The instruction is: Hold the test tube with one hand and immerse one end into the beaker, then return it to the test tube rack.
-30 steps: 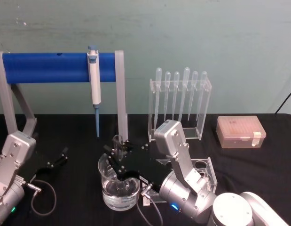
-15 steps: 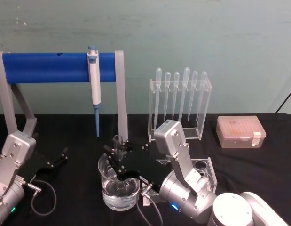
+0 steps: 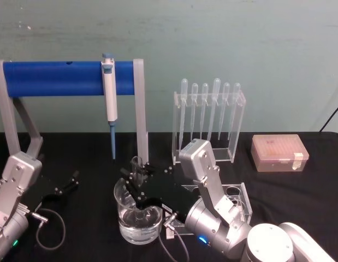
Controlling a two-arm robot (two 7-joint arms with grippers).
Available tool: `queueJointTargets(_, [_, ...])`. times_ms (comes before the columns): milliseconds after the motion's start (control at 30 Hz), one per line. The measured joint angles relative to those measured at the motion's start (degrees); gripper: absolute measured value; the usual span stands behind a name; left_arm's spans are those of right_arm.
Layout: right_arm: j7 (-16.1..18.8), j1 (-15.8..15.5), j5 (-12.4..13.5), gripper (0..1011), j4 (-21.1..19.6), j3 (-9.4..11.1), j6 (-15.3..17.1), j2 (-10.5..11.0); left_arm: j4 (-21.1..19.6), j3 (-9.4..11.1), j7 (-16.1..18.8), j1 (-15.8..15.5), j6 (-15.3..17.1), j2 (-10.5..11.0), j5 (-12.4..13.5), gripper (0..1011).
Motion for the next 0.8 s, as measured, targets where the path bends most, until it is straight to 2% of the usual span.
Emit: queueJointTargets(800, [-0.1,-0.3,0.0,223,-0.5,0.3,0.1,-0.2,0.0,0.0,0.0,0.0,0.0,0.0,0.0,1000])
